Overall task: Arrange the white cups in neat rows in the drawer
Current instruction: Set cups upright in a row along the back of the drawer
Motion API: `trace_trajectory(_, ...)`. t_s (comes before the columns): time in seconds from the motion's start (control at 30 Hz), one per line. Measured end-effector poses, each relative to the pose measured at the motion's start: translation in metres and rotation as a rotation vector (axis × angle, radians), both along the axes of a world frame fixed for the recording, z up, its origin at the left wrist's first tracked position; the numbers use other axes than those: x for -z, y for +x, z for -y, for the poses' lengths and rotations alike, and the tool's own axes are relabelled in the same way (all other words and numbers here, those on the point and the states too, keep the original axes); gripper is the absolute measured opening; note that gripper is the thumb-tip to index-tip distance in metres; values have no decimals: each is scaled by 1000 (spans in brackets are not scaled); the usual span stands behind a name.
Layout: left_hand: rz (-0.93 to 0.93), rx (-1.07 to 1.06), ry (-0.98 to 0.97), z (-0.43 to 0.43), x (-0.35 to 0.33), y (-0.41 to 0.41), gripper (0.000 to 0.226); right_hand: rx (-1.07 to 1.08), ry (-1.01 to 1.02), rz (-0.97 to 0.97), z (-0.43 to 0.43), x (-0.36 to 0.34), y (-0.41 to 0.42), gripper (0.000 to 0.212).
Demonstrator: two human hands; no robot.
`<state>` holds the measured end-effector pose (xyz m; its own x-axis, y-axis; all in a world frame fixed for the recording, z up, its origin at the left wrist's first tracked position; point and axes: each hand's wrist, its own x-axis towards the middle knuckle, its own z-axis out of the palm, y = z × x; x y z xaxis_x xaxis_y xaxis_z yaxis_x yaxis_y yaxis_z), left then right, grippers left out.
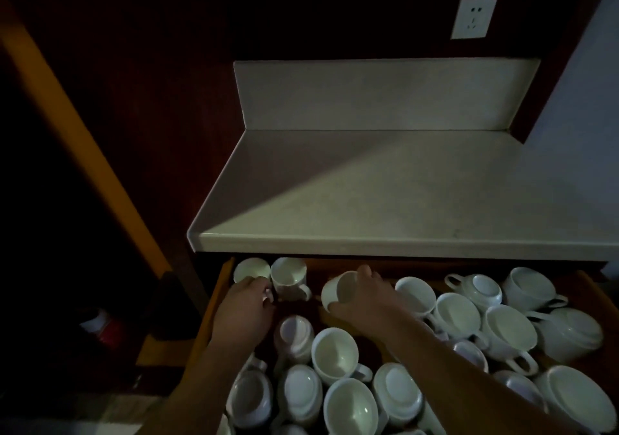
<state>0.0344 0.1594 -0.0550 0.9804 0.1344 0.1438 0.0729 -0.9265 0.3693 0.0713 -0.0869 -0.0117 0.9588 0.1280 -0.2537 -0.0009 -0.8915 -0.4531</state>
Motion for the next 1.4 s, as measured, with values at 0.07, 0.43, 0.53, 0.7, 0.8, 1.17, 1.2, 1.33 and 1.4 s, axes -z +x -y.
trace_trajectory(0.07, 29, 57, 140, -18, 11, 6, 9, 28, -34, -33, -14, 4, 7, 98)
trace_trajectory(0.43, -76, 167, 276, -36, 15, 22, 35, 55, -170, -70, -35, 30, 16, 125)
trace_trajectory(0.53, -43, 157, 305, -33, 13, 28, 28, 28, -156, -99, -23, 35, 13, 113)
trace_trajectory(0.7, -23, 127, 375, -39, 23, 42, 45, 74, -157, -36, -19, 40, 20, 76)
trace_trajectory(0.8, 4, 134, 350, -40, 24, 46, 48, 111, -125, -17, -28, 44, 27, 67)
trace_trajectory(1.17, 110, 398, 178, -7, 28, 39, 29, 102, 60, 22, -45, 64, 43, 69)
trace_trajectory(1.2, 89, 408, 195, -3, 30, 42, 29, 99, 72, 17, -43, 64, 43, 65)
trace_trajectory(1.33, 28, 349, 213, 5, 35, 53, 26, 135, 128, 17, -31, 68, 43, 48)
trace_trajectory(1.4, 10, 331, 231, 9, 35, 57, 24, 144, 153, 16, -27, 69, 42, 46)
